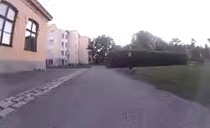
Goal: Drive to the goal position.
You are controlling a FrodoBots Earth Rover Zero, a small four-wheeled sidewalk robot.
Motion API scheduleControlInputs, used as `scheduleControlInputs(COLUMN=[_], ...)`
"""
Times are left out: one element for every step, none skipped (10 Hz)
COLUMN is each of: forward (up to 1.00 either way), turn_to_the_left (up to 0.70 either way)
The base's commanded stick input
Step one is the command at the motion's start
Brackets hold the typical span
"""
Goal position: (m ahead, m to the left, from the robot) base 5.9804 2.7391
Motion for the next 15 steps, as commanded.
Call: scheduleControlInputs(forward=[1.00,1.00,1.00,1.00,1.00,1.00,1.00,1.00,1.00,1.00,1.00,1.00,1.00,1.00,1.00], turn_to_the_left=[0.27,0.27,0.08,0.00,0.00,0.00,0.00,0.00,0.00,0.00,0.00,0.00,0.00,0.00,0.00])
